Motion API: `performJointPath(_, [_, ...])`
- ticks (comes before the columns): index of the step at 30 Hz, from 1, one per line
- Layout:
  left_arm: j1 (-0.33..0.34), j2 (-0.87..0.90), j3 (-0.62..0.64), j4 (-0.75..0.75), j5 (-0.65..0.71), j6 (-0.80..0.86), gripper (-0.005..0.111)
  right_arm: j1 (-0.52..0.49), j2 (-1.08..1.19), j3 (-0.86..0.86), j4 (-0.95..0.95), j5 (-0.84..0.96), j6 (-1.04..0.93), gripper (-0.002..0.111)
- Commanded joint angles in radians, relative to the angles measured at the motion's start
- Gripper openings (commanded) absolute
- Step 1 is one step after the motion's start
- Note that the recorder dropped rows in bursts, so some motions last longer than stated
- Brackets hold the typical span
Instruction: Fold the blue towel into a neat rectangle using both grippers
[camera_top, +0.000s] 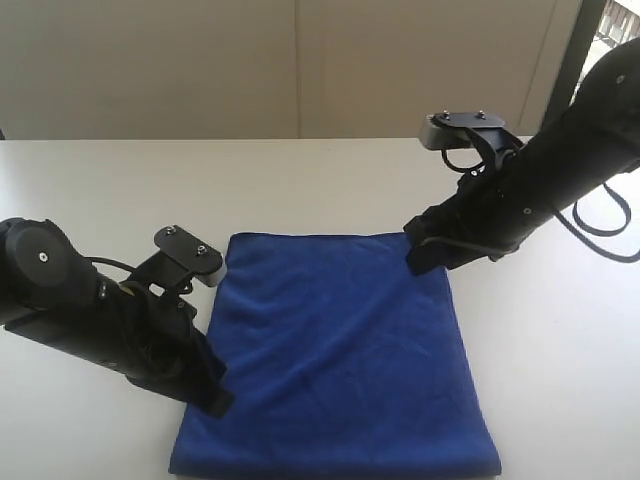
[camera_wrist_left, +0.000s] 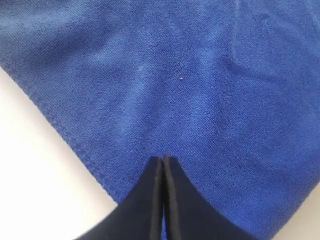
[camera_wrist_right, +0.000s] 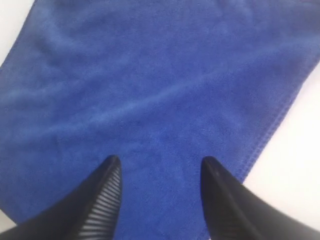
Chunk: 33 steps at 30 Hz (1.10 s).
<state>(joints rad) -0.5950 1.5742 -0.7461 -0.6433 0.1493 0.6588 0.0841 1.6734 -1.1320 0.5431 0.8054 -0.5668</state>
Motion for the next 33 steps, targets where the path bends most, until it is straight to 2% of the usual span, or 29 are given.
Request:
performJointPath(1, [0.002,-0.009,0.005,-0.002,0.026,0.003,0.023,0.035,-0.044,0.029,0.008,0.009,-0.013,0.047])
performJointPath(4, [0.002,-0.009,0.005,0.001,0.026,0.003,0.045,0.049,-0.062,0.04,0.008,0.025,-0.013,0.047])
performJointPath(6, [0.002,-0.009,0.005,0.004,0.028,0.003,0.056,0.058,-0.07,0.04,0.008,0.053,-0.013,0.046])
performJointPath(9, [0.002,-0.009,0.005,0.004,0.031,0.003,0.064,0.073,-0.078,0.04,0.009,0.087,-0.013,0.043])
performJointPath(13, [0.002,-0.009,0.005,0.004,0.04,0.003,0.066,0.098,-0.078,0.046,0.007,0.097,-0.027,0.031])
performJointPath(18, [0.002,-0.009,0.005,0.004,0.052,0.003,0.066,0.127,-0.096,0.118,0.002,0.048,-0.083,0.0])
performJointPath(28, [0.002,-0.054,-0.02,0.006,0.049,0.003,0.066,0.175,-0.159,0.242,0.007,-0.003,-0.103,0.0])
performJointPath(33, [0.002,-0.101,-0.036,0.006,0.016,0.003,0.057,0.189,-0.157,0.291,0.028,-0.105,-0.103,0.0])
